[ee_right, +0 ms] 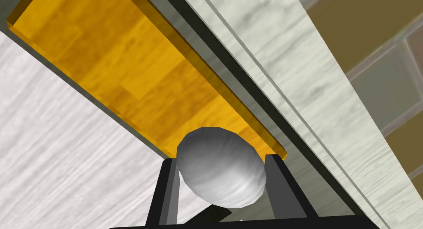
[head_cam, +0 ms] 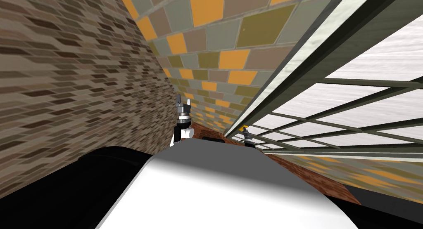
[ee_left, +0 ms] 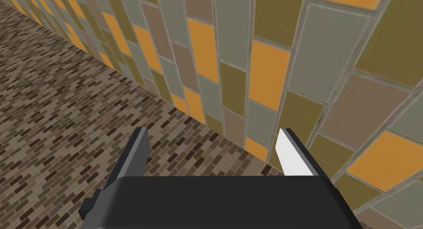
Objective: Pull the door open
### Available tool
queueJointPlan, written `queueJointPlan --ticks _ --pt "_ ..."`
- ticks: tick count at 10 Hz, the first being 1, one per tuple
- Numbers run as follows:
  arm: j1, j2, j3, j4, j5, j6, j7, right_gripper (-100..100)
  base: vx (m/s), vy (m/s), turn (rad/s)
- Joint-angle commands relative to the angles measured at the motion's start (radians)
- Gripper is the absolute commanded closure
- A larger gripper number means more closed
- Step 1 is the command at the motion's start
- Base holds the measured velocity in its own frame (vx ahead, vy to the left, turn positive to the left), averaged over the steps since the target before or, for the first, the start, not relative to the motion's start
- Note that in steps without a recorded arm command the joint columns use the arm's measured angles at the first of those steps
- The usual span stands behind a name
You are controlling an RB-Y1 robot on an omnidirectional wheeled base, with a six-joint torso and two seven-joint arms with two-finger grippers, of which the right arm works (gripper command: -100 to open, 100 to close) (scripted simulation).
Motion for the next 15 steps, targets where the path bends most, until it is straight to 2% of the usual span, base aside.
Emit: queueJointPlan --ticks 1,4,5,6,7,8,11,12,13,14,15 --pt "-0.002 0.002 0.007 0.005 -0.01 0.001 -0.05 100 -0.033 -0.011 0.025" --pt "-0.008 0.001 0.017 0.01 -0.028 0.003 -0.126 100 -0.039 -0.017 0.034" --pt "-0.008 0.001 0.017 0.01 -0.028 0.003 -0.134 100 -0.027 -0.007 0.02" --pt "-0.011 0.0 0.022 0.012 -0.037 0.004 -0.171 100 -0.029 -0.013 0.03" --pt "-0.011 0.0 0.022 0.012 -0.037 0.004 -0.174 100 -0.024 -0.014 0.021" --pt "-0.015 0.0 0.028 0.014 -0.047 0.005 -0.215 100 -0.032 -0.013 0.036" --pt "-0.022 -0.001 0.04 0.019 -0.067 0.007 -0.291 100 -0.042 -0.018 0.039" --pt "-0.022 -0.001 0.04 0.019 -0.067 0.007 -0.299 100 -0.032 -0.008 0.015" --pt "-0.025 -0.002 0.045 0.021 -0.077 0.007 -0.336 100 -0.035 -0.011 0.035" --pt "-0.025 -0.002 0.045 0.021 -0.077 0.007 -0.34 100 -0.03 -0.01 0.024" --pt "-0.029 -0.002 0.051 0.024 -0.087 0.008 -0.38 100 -0.035 -0.017 0.03"
